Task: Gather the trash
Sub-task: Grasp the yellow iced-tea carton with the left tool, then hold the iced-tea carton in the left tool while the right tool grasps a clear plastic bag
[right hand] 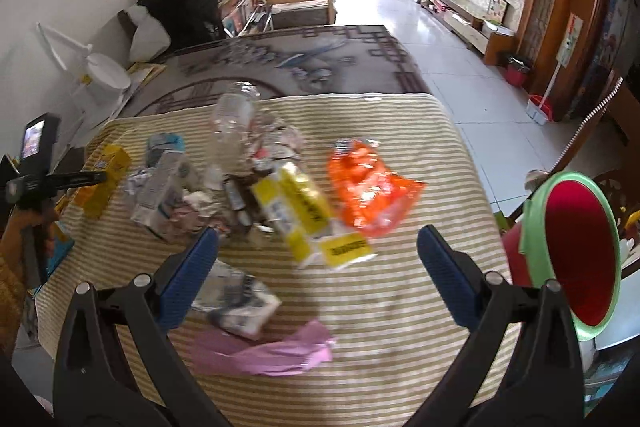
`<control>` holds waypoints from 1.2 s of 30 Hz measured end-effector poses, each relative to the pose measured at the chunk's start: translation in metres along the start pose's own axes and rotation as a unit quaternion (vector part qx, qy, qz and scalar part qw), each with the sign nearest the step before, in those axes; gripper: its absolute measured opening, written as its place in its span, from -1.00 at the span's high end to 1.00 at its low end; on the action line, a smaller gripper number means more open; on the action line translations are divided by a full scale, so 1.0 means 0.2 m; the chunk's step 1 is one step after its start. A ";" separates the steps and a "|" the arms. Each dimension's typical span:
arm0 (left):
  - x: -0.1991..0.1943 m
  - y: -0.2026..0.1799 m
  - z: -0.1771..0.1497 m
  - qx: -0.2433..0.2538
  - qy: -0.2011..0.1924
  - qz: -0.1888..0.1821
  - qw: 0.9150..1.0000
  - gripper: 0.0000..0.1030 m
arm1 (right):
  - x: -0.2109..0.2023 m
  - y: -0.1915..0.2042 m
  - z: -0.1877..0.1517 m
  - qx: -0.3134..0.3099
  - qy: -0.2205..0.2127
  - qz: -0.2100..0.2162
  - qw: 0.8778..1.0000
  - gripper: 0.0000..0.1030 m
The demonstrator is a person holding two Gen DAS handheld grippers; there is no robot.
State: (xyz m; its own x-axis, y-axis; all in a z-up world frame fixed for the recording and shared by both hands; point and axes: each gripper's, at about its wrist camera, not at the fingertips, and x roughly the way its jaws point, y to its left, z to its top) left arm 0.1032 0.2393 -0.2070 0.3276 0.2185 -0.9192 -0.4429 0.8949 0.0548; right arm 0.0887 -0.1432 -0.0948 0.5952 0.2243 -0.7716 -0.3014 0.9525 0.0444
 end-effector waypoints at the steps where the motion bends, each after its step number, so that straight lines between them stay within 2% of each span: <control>1: 0.03 0.00 0.00 0.000 0.009 0.000 1.000 -0.59 | 0.00 0.02 0.00 -0.002 0.000 0.000 1.000 -0.90; 4: 0.08 0.02 0.01 -0.007 0.014 -0.015 1.000 -0.55 | 0.02 0.10 0.04 -0.013 0.002 0.005 1.000 -0.90; 6: 0.09 0.03 0.00 -0.011 0.009 -0.020 1.000 -0.31 | 0.05 0.17 0.08 -0.028 0.003 0.009 1.000 -0.90; 8: 0.07 0.02 -0.01 -0.008 0.000 -0.033 0.999 -0.26 | 0.08 0.24 0.13 -0.045 0.004 0.014 0.999 -0.90; 13: -0.04 0.00 -0.11 -0.003 -0.022 -0.062 0.998 -0.19 | 0.21 0.44 0.31 -0.086 0.014 0.070 0.994 -0.90; 17: -0.14 -0.01 -0.23 -0.016 -0.023 -0.093 0.995 -0.19 | 0.42 0.63 0.48 -0.112 0.057 0.128 0.984 -0.90; 22: -0.19 0.00 -0.38 -0.033 -0.006 -0.116 0.993 -0.19 | 0.72 0.89 0.61 -0.134 0.120 0.168 0.969 -0.90; 28: -0.12 0.01 -0.42 -0.041 0.019 -0.124 0.991 -0.24 | 1.07 1.09 0.59 -0.159 0.192 0.141 0.958 -0.90; 32: -0.13 0.02 -0.41 -0.038 0.012 -0.123 0.992 -0.25 | 1.17 1.15 0.53 -0.181 0.210 0.125 0.952 -0.89; 34: -0.14 0.01 -0.41 -0.033 0.010 -0.123 0.992 -0.25 | 1.20 1.16 0.49 -0.185 0.221 0.125 0.949 -0.54; 35: -0.14 0.01 -0.41 -0.032 0.010 -0.124 0.992 -0.23 | 1.21 1.16 0.48 -0.184 0.226 0.128 0.948 -0.20; 36: -0.14 0.01 -0.41 -0.031 0.010 -0.126 0.991 -0.21 | 1.20 1.15 0.48 -0.182 0.219 0.129 0.950 -0.10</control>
State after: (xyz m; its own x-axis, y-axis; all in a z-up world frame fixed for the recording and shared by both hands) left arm 0.0252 0.2036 -0.2132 0.4172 -0.0176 -0.9086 -0.4000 0.8942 -0.2010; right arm 0.2326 0.1497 -0.2086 0.1238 0.2583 -0.9581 -0.6807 0.7246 0.1074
